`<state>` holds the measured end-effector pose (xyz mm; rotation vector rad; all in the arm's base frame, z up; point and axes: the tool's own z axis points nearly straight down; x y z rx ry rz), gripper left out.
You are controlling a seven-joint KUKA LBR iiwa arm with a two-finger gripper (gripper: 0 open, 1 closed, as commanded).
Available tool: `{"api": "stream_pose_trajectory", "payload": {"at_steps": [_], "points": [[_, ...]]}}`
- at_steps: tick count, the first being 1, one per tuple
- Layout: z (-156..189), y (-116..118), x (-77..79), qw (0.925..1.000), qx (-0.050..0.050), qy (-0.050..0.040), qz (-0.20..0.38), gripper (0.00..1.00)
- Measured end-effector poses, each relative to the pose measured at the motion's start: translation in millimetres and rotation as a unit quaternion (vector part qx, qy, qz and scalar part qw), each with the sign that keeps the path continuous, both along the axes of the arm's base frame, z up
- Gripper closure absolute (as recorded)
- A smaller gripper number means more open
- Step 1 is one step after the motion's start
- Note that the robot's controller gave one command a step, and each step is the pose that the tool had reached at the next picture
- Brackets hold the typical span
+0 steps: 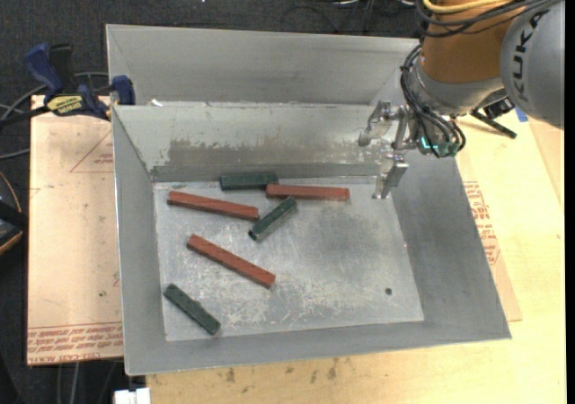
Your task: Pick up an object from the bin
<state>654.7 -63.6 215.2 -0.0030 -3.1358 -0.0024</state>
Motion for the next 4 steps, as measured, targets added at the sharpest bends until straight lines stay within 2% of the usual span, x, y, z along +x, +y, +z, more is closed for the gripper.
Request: {"api": "stream_pose_trajectory", "payload": {"at_steps": [1,2,3,4], "points": [[5.2,0.1,1.5,1.0,0.0,-0.0039,0.0,0.0],[-18.3,3.0,3.1,0.9999,-0.001,-0.0101,0.004,0.0],[-117.0,69.1,-4.8,0.9999,0.0,-0.0036,-0.015,1.0],[-117.0,69.2,-4.8,0.9999,0.0,-0.0036,-0.015,1.0]]}}
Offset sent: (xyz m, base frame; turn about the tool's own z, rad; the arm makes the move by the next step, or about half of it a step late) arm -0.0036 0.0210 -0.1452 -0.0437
